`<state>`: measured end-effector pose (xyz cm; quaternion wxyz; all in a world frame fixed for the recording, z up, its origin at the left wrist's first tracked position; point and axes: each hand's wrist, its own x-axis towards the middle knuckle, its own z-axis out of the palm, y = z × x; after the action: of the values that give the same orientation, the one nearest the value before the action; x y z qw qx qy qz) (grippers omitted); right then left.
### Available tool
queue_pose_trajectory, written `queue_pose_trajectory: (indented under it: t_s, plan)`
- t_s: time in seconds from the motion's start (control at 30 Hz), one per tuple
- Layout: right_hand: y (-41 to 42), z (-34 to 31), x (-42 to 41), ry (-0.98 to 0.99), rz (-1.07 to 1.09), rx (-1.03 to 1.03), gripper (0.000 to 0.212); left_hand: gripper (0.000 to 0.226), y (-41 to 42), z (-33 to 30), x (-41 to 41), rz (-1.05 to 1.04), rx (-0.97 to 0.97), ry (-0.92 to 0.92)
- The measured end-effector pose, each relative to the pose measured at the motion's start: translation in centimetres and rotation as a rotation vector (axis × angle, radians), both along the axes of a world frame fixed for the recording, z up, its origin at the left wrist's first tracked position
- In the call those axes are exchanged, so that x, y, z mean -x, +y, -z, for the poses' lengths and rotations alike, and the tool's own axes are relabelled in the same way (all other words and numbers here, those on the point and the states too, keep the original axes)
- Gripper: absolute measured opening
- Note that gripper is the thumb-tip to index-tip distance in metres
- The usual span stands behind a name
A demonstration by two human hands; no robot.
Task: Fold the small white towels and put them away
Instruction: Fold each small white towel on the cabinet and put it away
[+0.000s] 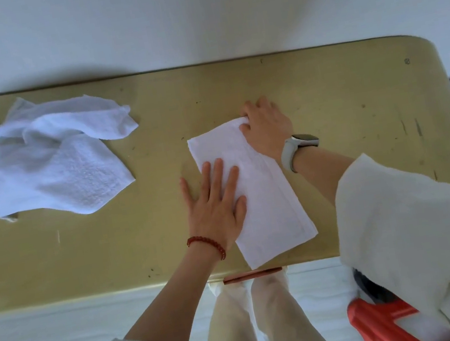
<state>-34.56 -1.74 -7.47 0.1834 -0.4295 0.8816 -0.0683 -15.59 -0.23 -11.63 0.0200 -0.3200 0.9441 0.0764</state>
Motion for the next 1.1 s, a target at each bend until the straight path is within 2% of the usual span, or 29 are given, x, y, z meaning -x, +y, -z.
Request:
queue_pose_trajectory:
  t_s: [0.17, 0.27, 0.33, 0.67, 0.77, 0.9, 1.0, 1.07, 1.1]
  plan:
    - [-1.6, -0.6, 0.9, -0.101, -0.093, -0.081, 0.023, 0.054, 0.0, -0.2, 0.0, -0.009, -0.024, 0.005]
    - [-1.8, -1.2, 1.3, -0.304, -0.029, -0.020, 0.008, 0.054, 0.0, -0.4, 0.0, -0.013, -0.028, -0.009]
    - [-1.8, -1.8, 1.7, -0.405, 0.015, 0.026, 0.007, 0.054, -0.1, -0.5, 0.1, -0.011, -0.028, -0.026]
    - [-1.5, -2.1, 2.8, -0.370, -0.191, -0.020, 0.006, 0.053, -0.1, -0.4, -0.2, 0.002, -0.038, -0.032]
    - [-1.3, -1.9, 2.8, -0.427, -0.143, 0.064, 0.009, 0.044, -1.0, -0.9, 0.0, 0.000, -0.057, 0.096]
    - [-0.8, -3.0, 2.5, -0.482, -0.160, 0.223, 0.007, 0.044, -4.9, -2.5, 1.5, -0.223, -0.059, 0.268]
    - [-0.2, -4.4, 2.6, -0.493, -0.170, 0.296, 0.014, 0.056, -8.3, -4.3, 3.2, -0.326, -0.283, 0.172]
    - [0.4, -5.1, 2.8, -0.498, -0.160, 0.330, 0.018, 0.051, -10.2, -4.9, 4.0, -0.324, -0.503, 0.148]
    - [0.6, -5.4, 3.0, -0.495, -0.160, 0.341, 0.018, 0.043, -11.0, -5.4, 4.2, -0.333, -0.610, 0.197]
